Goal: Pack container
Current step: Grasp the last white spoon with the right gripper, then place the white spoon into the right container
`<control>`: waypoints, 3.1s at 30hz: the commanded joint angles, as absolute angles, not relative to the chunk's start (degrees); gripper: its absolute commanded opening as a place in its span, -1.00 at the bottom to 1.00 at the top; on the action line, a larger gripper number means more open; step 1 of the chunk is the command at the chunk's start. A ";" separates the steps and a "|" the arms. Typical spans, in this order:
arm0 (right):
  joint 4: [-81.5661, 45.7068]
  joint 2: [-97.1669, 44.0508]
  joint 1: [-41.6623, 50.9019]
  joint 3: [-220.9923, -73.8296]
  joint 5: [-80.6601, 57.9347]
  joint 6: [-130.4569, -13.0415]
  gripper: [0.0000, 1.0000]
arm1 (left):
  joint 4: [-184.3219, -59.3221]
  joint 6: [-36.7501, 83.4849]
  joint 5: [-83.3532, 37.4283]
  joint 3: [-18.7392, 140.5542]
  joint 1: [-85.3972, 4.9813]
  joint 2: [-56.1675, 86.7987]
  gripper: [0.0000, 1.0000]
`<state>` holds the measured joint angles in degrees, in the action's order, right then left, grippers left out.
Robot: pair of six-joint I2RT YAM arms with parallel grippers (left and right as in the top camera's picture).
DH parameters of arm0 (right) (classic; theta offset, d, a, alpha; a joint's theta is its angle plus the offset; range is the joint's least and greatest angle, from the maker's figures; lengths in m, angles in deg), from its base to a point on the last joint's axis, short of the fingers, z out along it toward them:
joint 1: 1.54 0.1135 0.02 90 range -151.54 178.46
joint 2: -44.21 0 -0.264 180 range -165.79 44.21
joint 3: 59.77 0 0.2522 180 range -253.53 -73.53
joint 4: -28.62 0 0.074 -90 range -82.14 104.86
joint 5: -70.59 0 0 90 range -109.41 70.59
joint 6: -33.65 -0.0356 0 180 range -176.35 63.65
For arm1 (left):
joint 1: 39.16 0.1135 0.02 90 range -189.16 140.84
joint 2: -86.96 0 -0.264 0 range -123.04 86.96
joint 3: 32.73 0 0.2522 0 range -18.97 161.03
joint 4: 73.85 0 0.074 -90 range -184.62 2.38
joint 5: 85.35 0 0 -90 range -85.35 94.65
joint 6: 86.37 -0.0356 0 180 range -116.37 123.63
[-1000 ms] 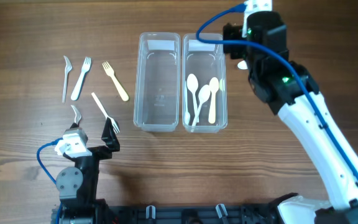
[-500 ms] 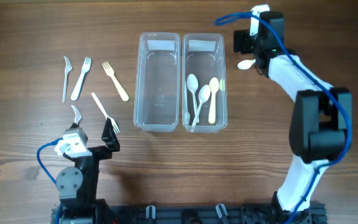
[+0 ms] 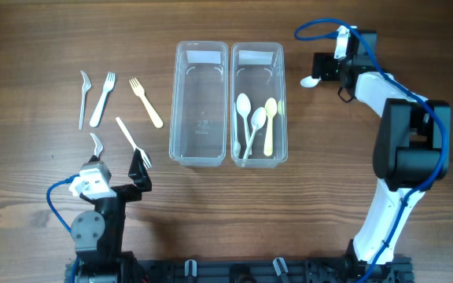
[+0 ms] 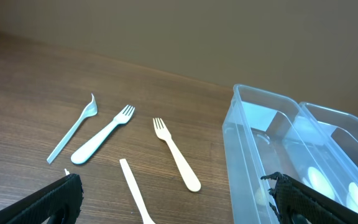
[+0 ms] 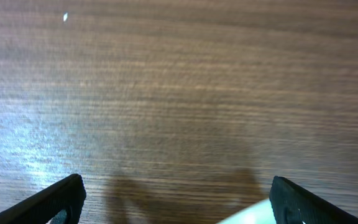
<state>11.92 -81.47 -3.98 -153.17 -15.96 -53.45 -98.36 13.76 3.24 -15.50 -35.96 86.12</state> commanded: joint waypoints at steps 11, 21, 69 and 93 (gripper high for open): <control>-1.05 -84.07 -3.65 -153.35 -15.92 -56.56 0.84 | -98.34 12.84 2.76 -15.77 -35.50 86.47 1.00; -20.19 -84.07 -3.65 -153.35 -15.90 -58.18 0.68 | -98.34 12.84 2.76 -15.77 -35.50 86.47 1.00; -35.47 -70.00 -3.98 -153.35 -2.32 -34.68 0.86 | -98.34 12.87 2.76 -15.77 -35.50 86.47 1.00; -22.79 -70.33 -3.98 -145.24 -11.92 -38.24 -0.84 | -98.34 12.87 2.79 -15.77 -35.50 86.47 1.00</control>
<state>-22.73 -69.78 -4.11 -146.09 -10.94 -34.66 -98.34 13.76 3.24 -15.50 -35.96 86.12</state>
